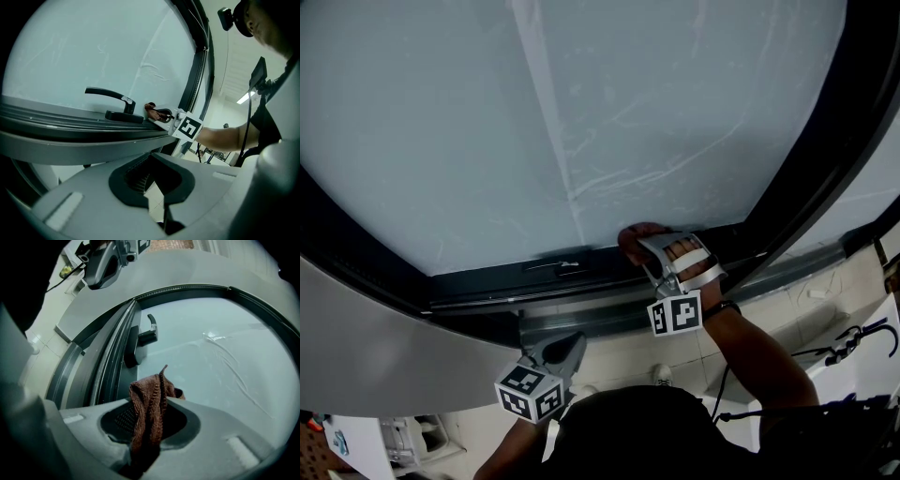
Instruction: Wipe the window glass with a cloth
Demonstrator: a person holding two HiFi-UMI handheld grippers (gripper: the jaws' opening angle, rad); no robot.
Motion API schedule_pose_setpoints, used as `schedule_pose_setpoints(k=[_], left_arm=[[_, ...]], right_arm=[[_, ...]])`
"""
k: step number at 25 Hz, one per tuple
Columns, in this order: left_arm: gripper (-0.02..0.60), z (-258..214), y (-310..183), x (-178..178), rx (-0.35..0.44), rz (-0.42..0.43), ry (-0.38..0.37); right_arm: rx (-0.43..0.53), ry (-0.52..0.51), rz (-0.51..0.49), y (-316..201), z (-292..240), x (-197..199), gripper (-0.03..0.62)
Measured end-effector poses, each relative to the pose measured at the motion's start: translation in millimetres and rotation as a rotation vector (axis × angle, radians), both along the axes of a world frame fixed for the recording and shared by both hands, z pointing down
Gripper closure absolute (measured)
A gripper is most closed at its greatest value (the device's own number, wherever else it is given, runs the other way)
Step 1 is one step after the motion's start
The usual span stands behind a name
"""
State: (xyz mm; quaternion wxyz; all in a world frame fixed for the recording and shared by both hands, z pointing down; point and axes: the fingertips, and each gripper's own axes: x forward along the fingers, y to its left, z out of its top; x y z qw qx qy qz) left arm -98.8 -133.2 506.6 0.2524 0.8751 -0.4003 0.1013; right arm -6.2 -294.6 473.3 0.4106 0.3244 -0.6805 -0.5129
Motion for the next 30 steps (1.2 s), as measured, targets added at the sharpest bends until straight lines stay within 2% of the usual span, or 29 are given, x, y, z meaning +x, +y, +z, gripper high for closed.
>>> schedule_pose_setpoints(k=[4,8,11,14,18,26,30], left_arm=[[0.565,-1,0,-2,0.004,-0.002,-0.001],[0.565,-3,1,-5,0.009,-0.006,0.005],[0.565,-3,3,-8,0.014,-0.009,0.015],[0.565,-1,7,-15,0.010,-0.013,0.018],[0.565,-1,8,-24,0.012,-0.019,0.019],[0.565,-6,7,-35,0.031,-0.036,0.026],[0.565,-9,8,-39,0.038,-0.050,0.031]], right_arm=[[-0.028,0.044,0.001,0,0,0,0.516],[-0.121,0.055,0.006,8,-11,-2,0.516],[-0.117,0.045,-0.034,25,-35,-13,0.516],[-0.041,0.014,-0.093,40,-78,-32,0.516],[0.110,-0.037,-0.145,45,-152,-55,0.516],[0.390,-0.101,-0.138,32,-284,-67,0.516],[0.477,-0.109,-0.132,28,-330,-73,0.516]])
